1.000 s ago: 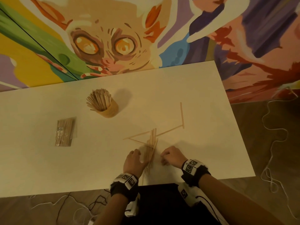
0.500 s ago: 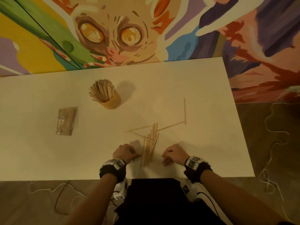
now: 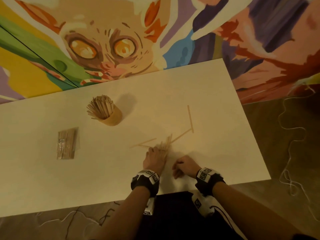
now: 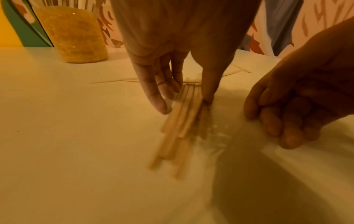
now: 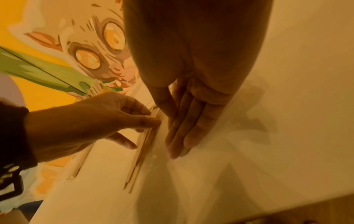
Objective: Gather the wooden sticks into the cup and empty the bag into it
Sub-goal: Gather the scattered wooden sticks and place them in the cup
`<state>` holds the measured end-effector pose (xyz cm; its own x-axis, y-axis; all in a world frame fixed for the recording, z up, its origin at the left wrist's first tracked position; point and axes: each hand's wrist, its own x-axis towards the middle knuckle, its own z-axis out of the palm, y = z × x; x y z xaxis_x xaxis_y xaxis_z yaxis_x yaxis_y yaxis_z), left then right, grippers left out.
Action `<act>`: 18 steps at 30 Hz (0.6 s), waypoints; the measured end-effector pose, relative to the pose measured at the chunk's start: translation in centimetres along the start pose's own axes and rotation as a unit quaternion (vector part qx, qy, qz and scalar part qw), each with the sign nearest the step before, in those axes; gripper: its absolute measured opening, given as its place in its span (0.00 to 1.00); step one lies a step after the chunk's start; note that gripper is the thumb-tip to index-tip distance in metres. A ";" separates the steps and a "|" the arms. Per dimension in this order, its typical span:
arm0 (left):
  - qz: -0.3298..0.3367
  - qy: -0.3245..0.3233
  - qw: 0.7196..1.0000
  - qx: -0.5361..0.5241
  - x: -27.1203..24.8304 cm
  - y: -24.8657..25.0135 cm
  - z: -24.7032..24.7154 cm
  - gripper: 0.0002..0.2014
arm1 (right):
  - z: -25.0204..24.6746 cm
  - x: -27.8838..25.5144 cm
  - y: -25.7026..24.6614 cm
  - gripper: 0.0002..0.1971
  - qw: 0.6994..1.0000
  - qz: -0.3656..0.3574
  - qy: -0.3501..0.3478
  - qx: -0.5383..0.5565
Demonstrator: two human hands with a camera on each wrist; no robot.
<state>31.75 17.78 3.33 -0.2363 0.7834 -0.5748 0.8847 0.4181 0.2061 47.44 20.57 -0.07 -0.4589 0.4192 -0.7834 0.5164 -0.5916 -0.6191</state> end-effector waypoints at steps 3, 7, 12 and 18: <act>0.007 0.008 1.000 -0.009 0.4 -0.8 0.0 0.14 | -0.4 -0.3 0.5 0.13 1.000 0.009 -0.001 0.023; 0.046 0.009 0.999 0.014 1.1 -2.0 0.7 0.16 | -1.1 -0.8 1.1 0.12 0.999 0.024 0.000 0.048; 0.108 0.020 0.992 0.058 2.1 -3.4 2.3 0.15 | -1.6 -1.3 1.4 0.12 0.998 0.036 0.008 0.047; 0.176 0.042 0.976 0.124 1.2 -5.3 1.1 0.14 | -2.0 -1.6 1.9 0.11 0.998 0.042 0.015 0.042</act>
<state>27.23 16.04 0.66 0.0765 0.8974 -0.4344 0.9847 0.0004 0.1744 50.59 20.14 -0.11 -0.3940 0.3850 -0.8346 0.4900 -0.6803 -0.5451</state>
